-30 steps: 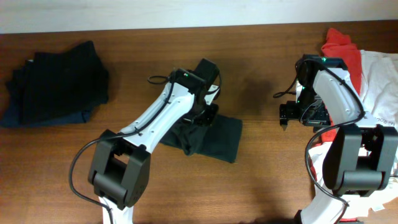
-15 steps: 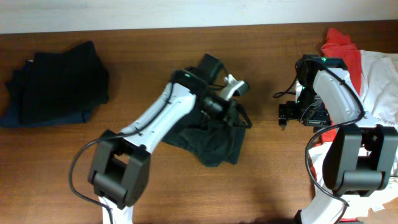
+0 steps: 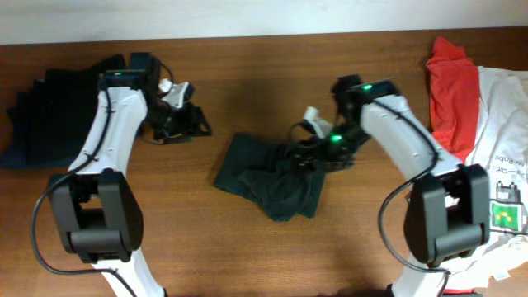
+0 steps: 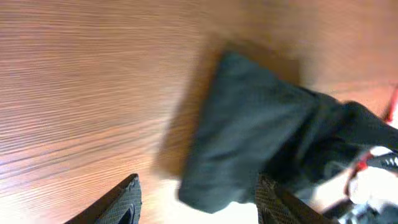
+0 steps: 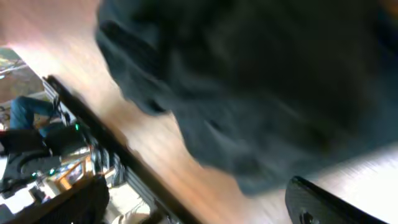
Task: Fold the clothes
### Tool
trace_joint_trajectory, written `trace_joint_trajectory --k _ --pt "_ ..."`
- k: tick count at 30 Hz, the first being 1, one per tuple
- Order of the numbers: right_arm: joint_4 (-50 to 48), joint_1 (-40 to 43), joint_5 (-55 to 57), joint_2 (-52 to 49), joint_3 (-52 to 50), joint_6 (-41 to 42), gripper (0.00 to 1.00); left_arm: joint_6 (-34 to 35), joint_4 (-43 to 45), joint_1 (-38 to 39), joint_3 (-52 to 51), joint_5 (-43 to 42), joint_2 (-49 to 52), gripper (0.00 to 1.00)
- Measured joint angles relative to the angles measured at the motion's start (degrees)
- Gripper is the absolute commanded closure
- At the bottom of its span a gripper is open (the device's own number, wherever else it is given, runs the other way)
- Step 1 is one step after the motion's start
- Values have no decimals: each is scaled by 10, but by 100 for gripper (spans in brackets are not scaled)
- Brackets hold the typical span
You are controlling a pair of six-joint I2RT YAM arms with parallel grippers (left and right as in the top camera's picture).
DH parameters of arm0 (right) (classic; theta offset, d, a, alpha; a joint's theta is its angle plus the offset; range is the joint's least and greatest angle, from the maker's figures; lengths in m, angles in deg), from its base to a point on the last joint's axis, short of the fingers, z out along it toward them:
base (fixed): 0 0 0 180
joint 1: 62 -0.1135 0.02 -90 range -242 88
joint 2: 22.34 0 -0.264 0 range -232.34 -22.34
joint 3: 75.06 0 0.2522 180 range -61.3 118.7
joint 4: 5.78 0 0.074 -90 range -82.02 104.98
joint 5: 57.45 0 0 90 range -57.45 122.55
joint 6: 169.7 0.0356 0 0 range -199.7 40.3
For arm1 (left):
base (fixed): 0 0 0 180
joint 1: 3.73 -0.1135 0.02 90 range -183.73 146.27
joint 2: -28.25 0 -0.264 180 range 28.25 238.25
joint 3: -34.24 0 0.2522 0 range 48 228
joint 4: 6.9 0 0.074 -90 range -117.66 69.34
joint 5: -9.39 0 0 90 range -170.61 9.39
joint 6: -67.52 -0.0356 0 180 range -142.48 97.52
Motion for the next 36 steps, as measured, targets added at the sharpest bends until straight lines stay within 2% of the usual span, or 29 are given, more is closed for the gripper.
trace_joint_trajectory --k 3,5,9,12,16,18,21,22,23,24,28,32,35,36 --pt "-59 -57 4 0 0 76 7 0 -1 -33 0 22 0 41" --pt "-103 -101 42 0 0 150 13 0 0 -48 0 29 0 41" --pt "-191 -169 107 0 -1 240 12 0 -1 -53 0 33 0 40" --pt "-235 -214 154 0 -1 256 12 0 0 -52 0 34 0 40" --pt "-237 -261 247 -1 -1 266 12 0 -1 -52 0 34 0 36" --pt "-243 -263 266 -3 -2 266 18 0 -1 -52 0 34 0 35" --pt "-252 -263 285 -24 -3 265 40 0 -1 -52 0 36 0 35" --pt "-253 -263 289 -35 -6 265 50 0 -2 -52 0 36 0 35" --pt "-252 -263 292 -42 -8 267 82 0 -3 -52 0 36 0 35" --pt "-252 -263 297 -52 -10 268 95 0 -3 -52 0 36 0 35" --pt "-215 -262 307 -55 -9 267 96 0 -8 -52 0 36 0 35" --pt "-85 -249 309 -52 15 267 94 0 -10 -52 0 36 0 35" --pt "-5 -218 309 -45 45 268 80 0 -11 -52 0 36 0 35" --pt "21 -203 310 -40 49 267 70 0 -12 -52 0 36 0 35"
